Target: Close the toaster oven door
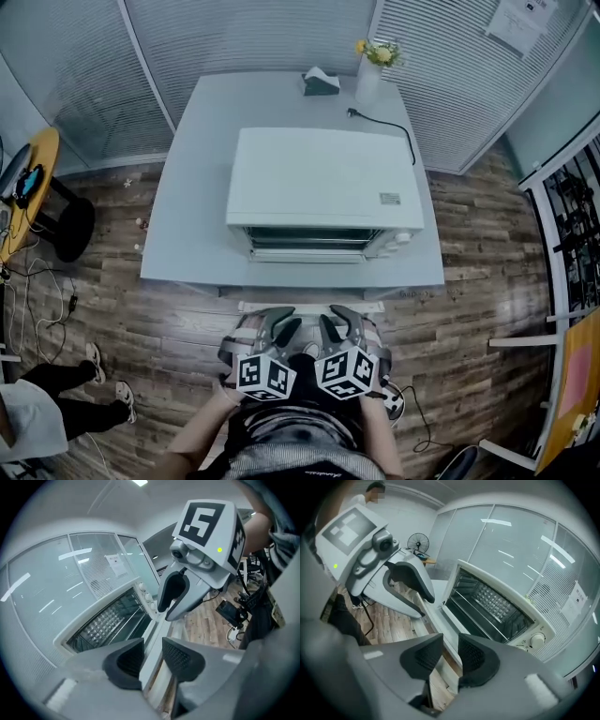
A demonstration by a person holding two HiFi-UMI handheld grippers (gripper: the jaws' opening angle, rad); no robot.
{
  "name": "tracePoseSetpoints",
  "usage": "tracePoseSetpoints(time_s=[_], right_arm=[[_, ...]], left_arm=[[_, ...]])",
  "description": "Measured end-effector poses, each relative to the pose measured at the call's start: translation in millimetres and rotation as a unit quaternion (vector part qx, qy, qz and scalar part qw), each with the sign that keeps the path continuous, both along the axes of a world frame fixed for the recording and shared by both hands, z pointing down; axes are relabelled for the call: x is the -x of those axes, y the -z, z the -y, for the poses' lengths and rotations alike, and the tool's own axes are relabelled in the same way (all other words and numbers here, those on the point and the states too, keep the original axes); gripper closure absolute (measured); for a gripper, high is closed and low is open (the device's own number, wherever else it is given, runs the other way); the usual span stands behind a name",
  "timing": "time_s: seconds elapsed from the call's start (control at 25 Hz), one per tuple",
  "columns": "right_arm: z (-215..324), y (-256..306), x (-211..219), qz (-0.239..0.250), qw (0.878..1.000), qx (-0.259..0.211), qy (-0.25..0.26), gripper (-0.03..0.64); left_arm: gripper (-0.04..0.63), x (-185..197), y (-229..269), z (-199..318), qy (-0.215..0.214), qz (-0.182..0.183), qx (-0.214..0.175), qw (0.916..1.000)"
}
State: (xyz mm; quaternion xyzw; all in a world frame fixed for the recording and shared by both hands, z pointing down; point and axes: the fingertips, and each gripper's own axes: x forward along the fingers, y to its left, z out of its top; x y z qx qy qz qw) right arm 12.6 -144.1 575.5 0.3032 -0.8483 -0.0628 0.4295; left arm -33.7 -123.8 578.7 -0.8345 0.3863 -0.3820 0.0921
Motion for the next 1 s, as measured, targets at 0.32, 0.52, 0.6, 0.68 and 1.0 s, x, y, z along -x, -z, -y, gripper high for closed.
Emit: tracePoseSetpoints(time_s=[0.32, 0.52, 0.6, 0.68, 1.0], right_arm=[[11.8, 13.9, 3.1, 0.019, 1.0, -0.007, 0.002, 0.514], [19.6, 21.3, 4.6, 0.026, 1.0, -0.017, 0.004, 0.514], [22.3, 23.9, 5.3, 0.027, 0.999, -0.019, 0.007, 0.512], [23.9, 26.0, 6.2, 0.029, 0.999, -0.022, 0.009, 0.514], [20.3, 44.6, 2.2, 0.078, 0.997, -0.007, 0.014, 0.508]], left_arm=[[0.436, 8.8, -0.1, -10.8, -0.02, 0.026, 0.022, 0.9992], [0.436, 12.7, -19.8, -5.8, -0.032, 0.091, 0.033, 0.9948], [0.477, 14.1, -19.1, -0.6, -0.032, 0.104, 0.027, 0.9937], [0.482, 14.9, -16.7, 2.0, -0.033, 0.105, 0.028, 0.9935], [0.483, 17.4, -4.2, 11.3, -0.032, 0.099, 0.024, 0.9943]])
